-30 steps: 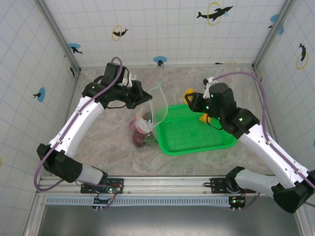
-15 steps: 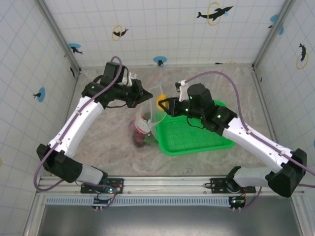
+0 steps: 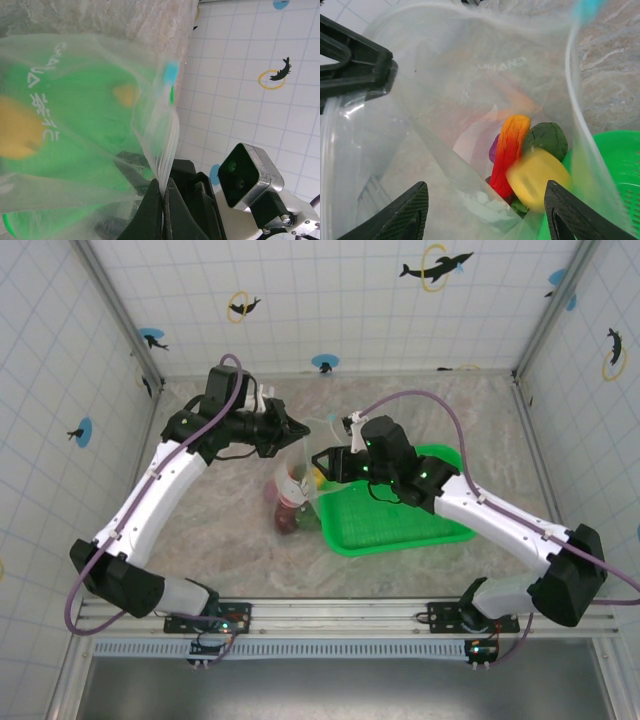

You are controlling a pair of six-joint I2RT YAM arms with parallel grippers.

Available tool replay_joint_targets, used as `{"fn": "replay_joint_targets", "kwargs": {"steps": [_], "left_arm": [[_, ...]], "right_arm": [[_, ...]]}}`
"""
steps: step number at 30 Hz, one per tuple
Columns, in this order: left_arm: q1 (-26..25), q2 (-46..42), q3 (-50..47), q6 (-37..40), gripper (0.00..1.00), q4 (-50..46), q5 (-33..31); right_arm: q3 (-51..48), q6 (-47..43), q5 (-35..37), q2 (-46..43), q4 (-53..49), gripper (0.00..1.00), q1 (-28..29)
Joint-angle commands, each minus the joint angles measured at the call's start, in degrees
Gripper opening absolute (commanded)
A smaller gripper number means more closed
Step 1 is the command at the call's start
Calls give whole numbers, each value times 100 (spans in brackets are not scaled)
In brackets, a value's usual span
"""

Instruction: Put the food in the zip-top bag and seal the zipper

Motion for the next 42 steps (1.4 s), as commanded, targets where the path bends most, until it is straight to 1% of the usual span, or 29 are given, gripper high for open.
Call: {"fn": "replay_joint_targets", "kwargs": {"steps": [1,4,7,11,12,15,16,17,20,22,25,28,31,35,40,42], "left_arm": [[22,-90,-5,-52,0,244,93],[22,-82,-10,-1,0,163,31],[22,-74,-23,10,0,122,2],[22,-55,4,25,0,107,-9],[22,-53,5,31,0,98,-1],[23,-39,-20,65,0,66,-4],[22,-29,-30,72,0,50,-2],[23,-12,-30,85,0,35,-9],[22,40,3,108,0,-23,-25],[22,62,22,119,0,-22,-23],[23,94,14,132,0,-29,-8],[22,129,13,157,0,-57,19],[22,125,22,155,0,-67,17],[22,112,14,164,0,-117,10],[23,86,-23,220,0,-208,-33],[22,65,-78,212,0,-175,-29]], "right_arm": [[477,-205,191,-95,-93,61,-11],[627,-241,210,-330,-166,57,-164],[548,-123,199,-654,-193,55,-502],[-213,28,256,-1246,-291,53,-1243],[-346,-71,412,-1359,-495,53,-1421],[-594,-664,1220,-1432,-1332,54,-1619],[-697,-732,1326,-1403,-1505,55,-1733],[-864,-762,1323,-1373,-1605,56,-1868],[-1461,-716,1031,-1326,-1435,58,-2249],[-1787,-727,992,-1233,-1234,58,-2420],[-1958,-738,931,-896,-1165,60,-2727],[-2038,-779,797,-595,-912,68,-2884],[-2015,-833,767,-262,-675,72,-2959],[-1880,-811,776,220,-553,74,-3109],[-1831,-1013,922,701,-386,73,-3246],[-1803,-1044,792,853,-262,72,-3317]]}}
